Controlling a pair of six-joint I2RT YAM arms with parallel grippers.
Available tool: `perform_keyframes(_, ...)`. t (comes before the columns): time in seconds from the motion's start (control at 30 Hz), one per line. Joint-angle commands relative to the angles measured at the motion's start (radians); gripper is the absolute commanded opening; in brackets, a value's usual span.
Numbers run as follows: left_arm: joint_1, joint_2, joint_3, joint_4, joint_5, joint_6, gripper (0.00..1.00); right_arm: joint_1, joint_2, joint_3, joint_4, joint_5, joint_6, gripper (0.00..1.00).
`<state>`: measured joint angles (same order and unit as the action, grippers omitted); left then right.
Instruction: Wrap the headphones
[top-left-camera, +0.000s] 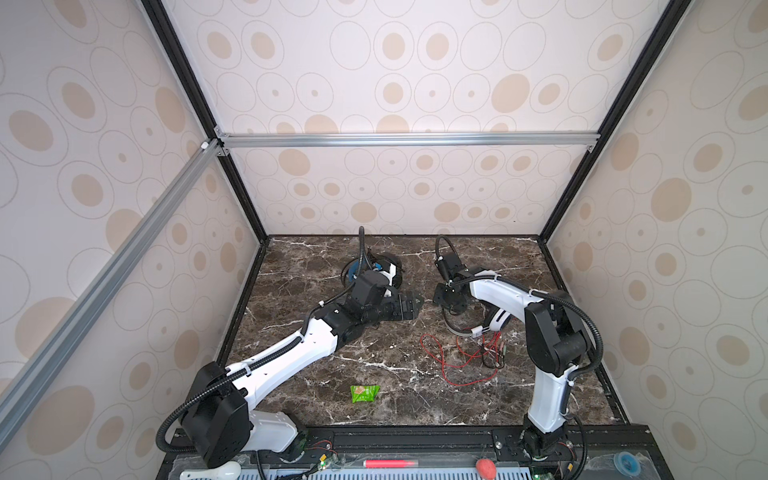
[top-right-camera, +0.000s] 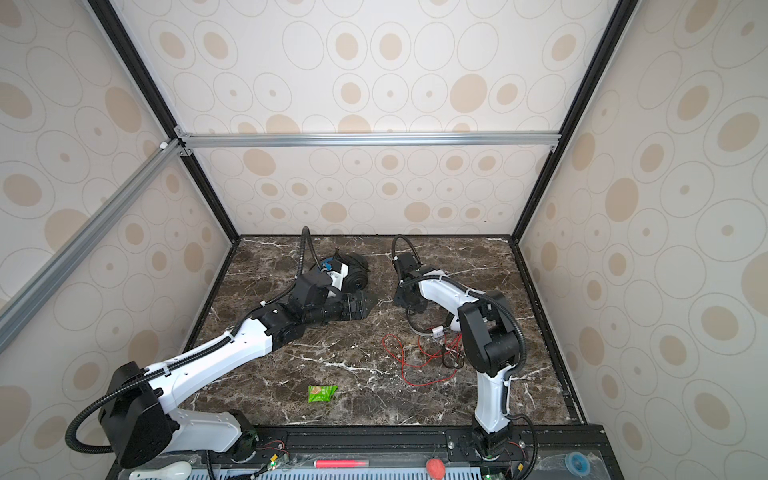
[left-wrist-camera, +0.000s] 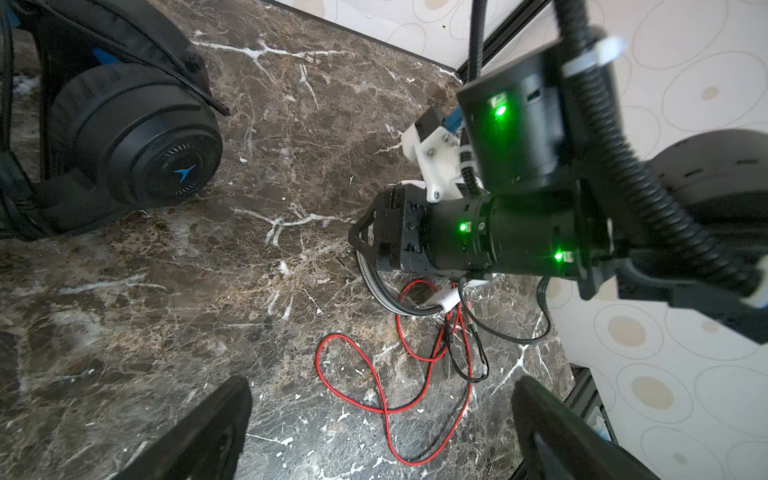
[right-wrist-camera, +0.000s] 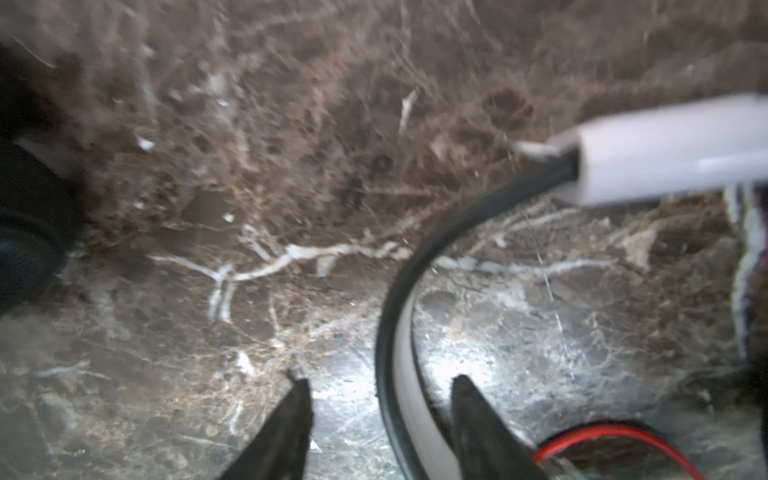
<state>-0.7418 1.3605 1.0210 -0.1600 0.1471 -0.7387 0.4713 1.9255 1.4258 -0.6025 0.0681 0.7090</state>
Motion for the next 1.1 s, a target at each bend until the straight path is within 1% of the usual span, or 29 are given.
perform_keyframes(0.0,-0.026,0.059,0.059,-0.067,-0.064,0.0,0.98,0.006,-0.087,0.023,0.006,0.046,-0.126,0.64)
perform_keyframes(0.13,-0.065,0.163,0.145,-0.12,-0.109,-0.045,0.98,0.007,-0.212,-0.003,-0.007,0.073,-0.275,0.68)
perform_keyframes(0.17,-0.072,0.193,0.168,-0.125,-0.122,-0.065,0.96,0.006,-0.252,-0.022,-0.001,0.082,-0.315,0.7)
perform_keyframes(0.2,-0.08,0.226,0.19,-0.125,-0.129,-0.085,0.94,0.006,-0.292,-0.044,0.009,0.088,-0.351,0.75)
perform_keyframes(0.27,-0.089,0.295,0.243,-0.132,-0.131,-0.122,0.93,0.0,-0.352,-0.084,0.021,0.098,-0.409,0.81)
perform_keyframes(0.4,-0.099,0.414,0.338,-0.134,-0.106,-0.197,0.93,-0.03,-0.426,-0.105,-0.012,0.081,-0.529,0.85)
perform_keyframes(0.43,-0.099,0.435,0.36,-0.136,-0.107,-0.206,0.93,-0.046,-0.444,-0.107,-0.018,0.082,-0.553,0.88)
perform_keyframes(0.5,-0.099,0.494,0.429,-0.163,-0.11,-0.214,0.92,-0.106,-0.498,-0.13,-0.021,0.069,-0.557,0.91)
perform_keyframes(0.57,-0.097,0.565,0.497,-0.191,-0.106,-0.235,0.9,-0.182,-0.551,-0.166,-0.011,0.017,-0.518,0.92)
perform_keyframes(0.6,-0.097,0.601,0.527,-0.2,-0.098,-0.253,0.89,-0.218,-0.576,-0.184,0.002,0.001,-0.514,0.94)
perform_keyframes(0.63,-0.096,0.628,0.554,-0.204,-0.086,-0.264,0.88,-0.234,-0.591,-0.19,0.007,-0.001,-0.523,0.99)
perform_keyframes(0.67,-0.096,0.66,0.59,-0.213,-0.071,-0.271,0.87,-0.242,-0.603,-0.188,0.006,0.004,-0.538,0.99)
perform_keyframes(0.8,-0.096,0.792,0.738,-0.311,-0.06,-0.286,0.85,-0.24,-0.655,-0.186,0.003,0.018,-0.568,1.0)
perform_keyframes(0.93,-0.099,0.841,0.758,-0.335,-0.08,-0.326,0.81,-0.199,-0.695,-0.212,0.011,0.094,-0.623,1.0)
perform_keyframes(0.97,-0.098,0.849,0.758,-0.331,-0.079,-0.325,0.8,-0.197,-0.703,-0.22,0.016,0.111,-0.636,1.0)
perform_keyframes(1.0,-0.1,0.86,0.768,-0.336,-0.082,-0.322,0.79,-0.169,-0.711,-0.226,0.021,0.121,-0.644,1.0)
perform_keyframes(1.07,-0.103,0.893,0.817,-0.371,-0.095,-0.298,0.78,-0.159,-0.719,-0.229,0.02,0.138,-0.639,1.0)
